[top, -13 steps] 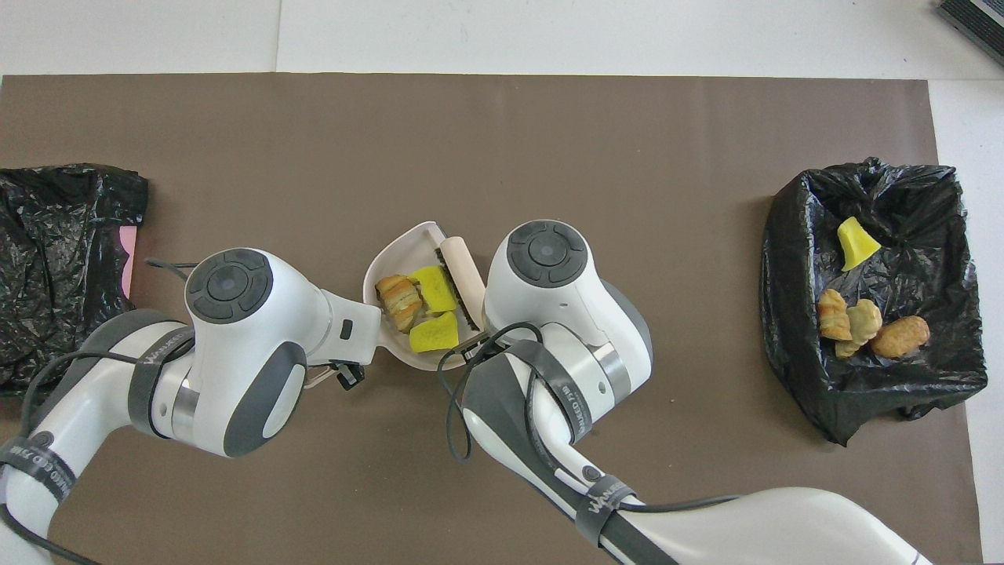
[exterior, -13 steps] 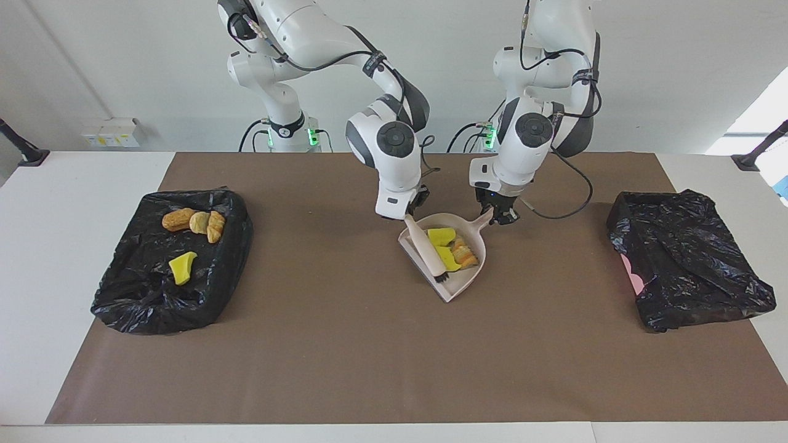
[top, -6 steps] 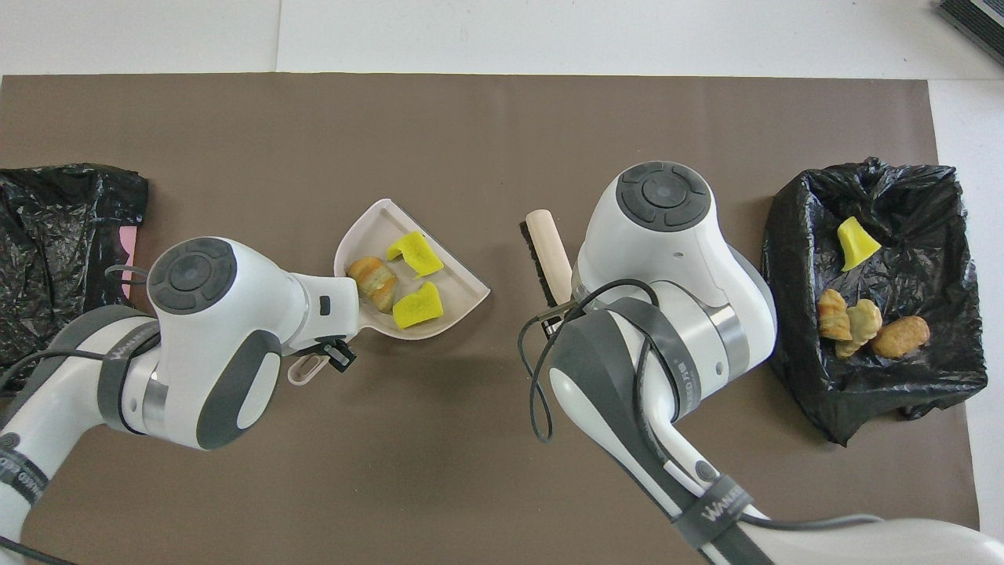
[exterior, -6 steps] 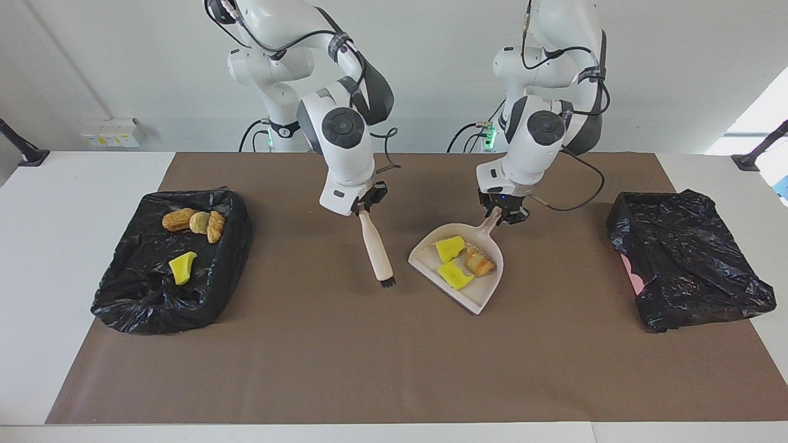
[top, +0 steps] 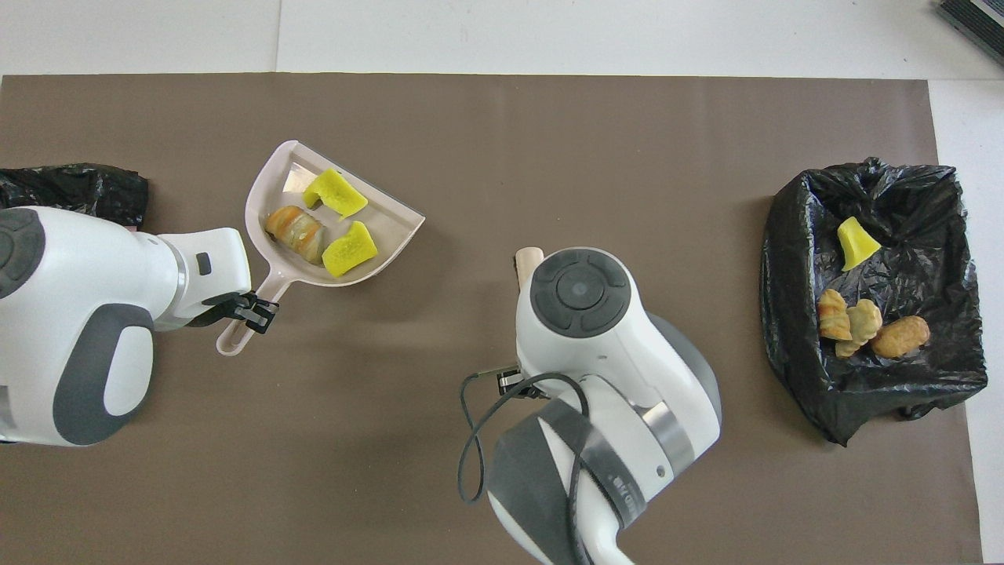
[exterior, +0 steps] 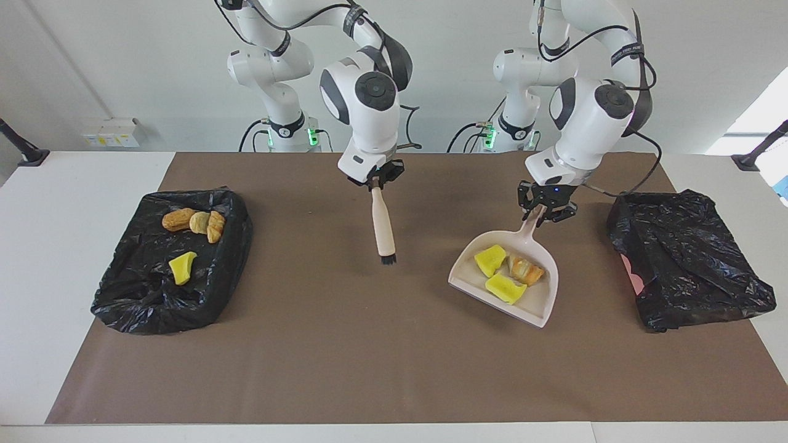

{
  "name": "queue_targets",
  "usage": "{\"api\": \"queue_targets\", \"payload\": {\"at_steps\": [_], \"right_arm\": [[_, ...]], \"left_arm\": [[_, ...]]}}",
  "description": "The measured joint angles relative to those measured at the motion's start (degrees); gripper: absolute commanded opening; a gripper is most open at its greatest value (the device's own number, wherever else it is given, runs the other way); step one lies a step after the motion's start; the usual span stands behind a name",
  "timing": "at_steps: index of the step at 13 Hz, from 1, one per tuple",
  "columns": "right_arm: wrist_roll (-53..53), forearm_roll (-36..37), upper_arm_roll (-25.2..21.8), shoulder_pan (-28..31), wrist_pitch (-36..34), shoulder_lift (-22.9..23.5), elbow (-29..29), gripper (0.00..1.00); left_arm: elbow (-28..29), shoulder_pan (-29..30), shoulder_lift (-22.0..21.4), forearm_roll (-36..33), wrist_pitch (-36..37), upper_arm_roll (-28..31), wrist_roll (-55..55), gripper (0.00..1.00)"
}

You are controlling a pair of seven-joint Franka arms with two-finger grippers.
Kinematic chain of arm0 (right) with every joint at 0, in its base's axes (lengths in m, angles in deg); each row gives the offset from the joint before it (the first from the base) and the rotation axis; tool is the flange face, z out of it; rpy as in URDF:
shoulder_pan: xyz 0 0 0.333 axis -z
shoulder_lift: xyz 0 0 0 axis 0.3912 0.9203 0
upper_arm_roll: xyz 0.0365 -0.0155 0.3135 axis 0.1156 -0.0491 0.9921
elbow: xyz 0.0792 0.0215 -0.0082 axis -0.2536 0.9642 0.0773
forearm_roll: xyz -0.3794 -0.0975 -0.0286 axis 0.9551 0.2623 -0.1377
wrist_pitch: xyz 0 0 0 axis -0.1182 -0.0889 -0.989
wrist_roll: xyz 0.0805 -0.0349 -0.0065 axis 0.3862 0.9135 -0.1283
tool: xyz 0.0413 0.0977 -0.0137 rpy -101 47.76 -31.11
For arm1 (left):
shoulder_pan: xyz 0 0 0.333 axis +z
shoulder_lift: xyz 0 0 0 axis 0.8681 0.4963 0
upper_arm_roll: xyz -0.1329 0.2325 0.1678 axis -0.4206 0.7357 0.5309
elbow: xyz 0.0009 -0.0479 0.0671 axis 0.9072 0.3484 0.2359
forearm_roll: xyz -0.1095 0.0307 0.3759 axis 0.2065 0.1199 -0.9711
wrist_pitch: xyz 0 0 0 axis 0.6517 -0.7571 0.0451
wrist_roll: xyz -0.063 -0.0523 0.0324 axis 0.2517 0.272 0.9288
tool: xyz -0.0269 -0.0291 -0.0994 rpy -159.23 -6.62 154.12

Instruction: Sweep and dump trash in bin

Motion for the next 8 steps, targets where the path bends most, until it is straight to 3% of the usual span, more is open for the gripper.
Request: {"api": "queue_targets", "payload": {"at_steps": [4, 8], "right_arm": [[7.5, -0.4, 0.2, -6.3, 0.6, -6.4, 6.9, 0.0], [15.9, -0.9, 0.2, -12.9, 6.5, -4.5, 8.9, 0.0]], "left_arm": [[-4.1, 7.2, -2.2, 0.0, 6.0, 0.1, -0.4, 0.0], [-9.4, 18.0, -2.3, 0.0, 15.6, 0.5, -10.0, 0.0]]}}
